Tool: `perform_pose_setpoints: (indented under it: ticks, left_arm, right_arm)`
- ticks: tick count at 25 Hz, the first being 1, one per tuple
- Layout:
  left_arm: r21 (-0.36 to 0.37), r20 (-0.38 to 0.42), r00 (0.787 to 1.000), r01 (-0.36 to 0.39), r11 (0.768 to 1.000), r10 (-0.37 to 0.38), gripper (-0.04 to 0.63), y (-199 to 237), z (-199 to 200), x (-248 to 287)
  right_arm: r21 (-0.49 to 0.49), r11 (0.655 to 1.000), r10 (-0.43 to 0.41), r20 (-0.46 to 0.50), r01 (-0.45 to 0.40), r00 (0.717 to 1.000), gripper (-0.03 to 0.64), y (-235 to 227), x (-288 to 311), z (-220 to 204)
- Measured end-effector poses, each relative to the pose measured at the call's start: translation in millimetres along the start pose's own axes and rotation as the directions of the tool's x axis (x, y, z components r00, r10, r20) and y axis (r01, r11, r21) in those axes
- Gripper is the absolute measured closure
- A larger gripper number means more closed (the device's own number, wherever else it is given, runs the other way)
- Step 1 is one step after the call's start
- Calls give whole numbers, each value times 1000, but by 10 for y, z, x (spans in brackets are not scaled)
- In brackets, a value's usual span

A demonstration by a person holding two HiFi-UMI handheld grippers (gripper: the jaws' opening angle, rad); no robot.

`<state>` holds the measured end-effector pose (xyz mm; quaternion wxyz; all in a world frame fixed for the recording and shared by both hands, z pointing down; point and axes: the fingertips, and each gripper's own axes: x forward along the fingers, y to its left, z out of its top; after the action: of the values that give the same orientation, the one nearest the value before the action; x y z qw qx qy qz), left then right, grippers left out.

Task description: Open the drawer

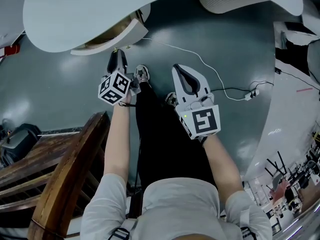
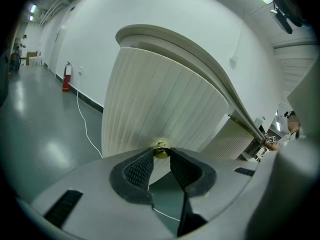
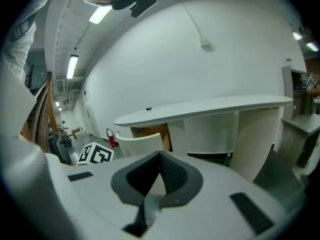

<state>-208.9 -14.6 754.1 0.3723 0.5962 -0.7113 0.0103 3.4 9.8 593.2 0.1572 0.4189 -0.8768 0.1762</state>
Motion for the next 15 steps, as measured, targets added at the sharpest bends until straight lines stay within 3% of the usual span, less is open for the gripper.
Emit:
perform_pose_setpoints:
  ticks: [15]
  left_arm:
    - [2, -16, 1000, 19, 1000, -19, 488, -7, -200, -225]
  right_arm:
    - [-13, 1000, 27, -14, -28, 1000, 603, 281, -20, -99]
